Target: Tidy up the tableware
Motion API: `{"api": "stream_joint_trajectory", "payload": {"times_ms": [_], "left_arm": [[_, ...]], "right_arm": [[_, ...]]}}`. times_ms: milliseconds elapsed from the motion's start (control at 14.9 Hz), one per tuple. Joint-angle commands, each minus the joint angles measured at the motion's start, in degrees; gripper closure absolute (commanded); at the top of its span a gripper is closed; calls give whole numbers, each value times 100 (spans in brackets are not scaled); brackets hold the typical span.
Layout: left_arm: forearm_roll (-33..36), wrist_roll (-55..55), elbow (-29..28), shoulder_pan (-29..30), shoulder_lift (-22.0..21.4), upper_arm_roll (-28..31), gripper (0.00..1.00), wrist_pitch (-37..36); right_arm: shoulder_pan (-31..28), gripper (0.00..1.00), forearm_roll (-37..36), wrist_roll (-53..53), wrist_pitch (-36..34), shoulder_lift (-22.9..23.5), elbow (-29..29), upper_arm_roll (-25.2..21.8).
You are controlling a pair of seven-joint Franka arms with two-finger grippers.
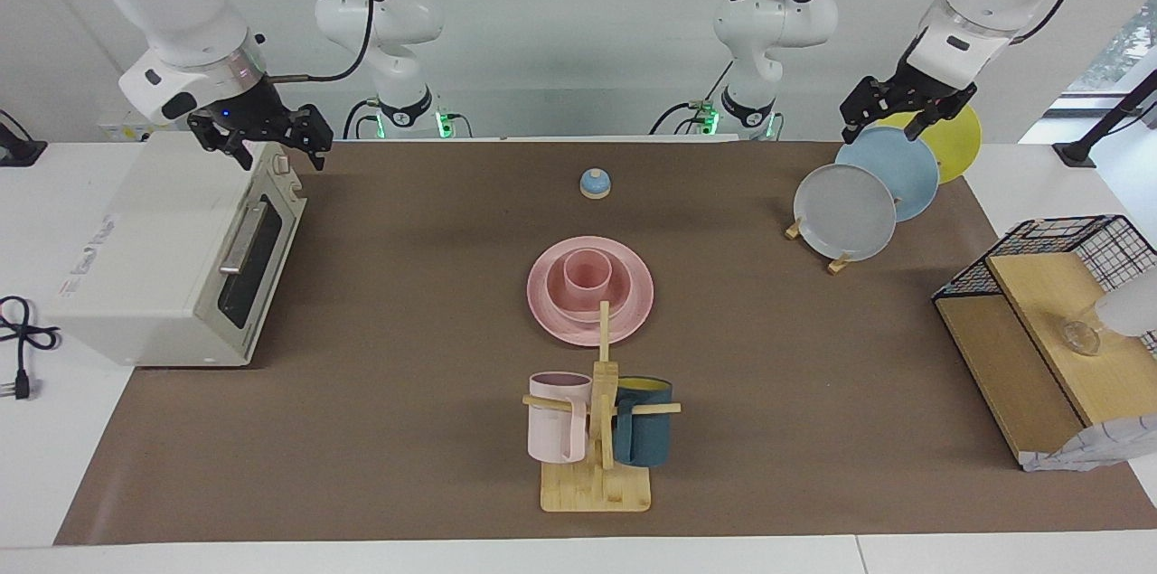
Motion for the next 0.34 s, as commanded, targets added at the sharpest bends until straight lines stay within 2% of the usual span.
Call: {"api": "stream_joint_trajectory", "payload": {"times_ms": [0,268], "left_arm": [[130,59,1,75,-28,-62,0,-74],[121,68,-16,31,-37,-62,0,-47]], "right_arm": [[-33,0,123,-49,-53,-94,-78,-13],[-16,0,123,-40,-53,-103,-78,-4]]}}
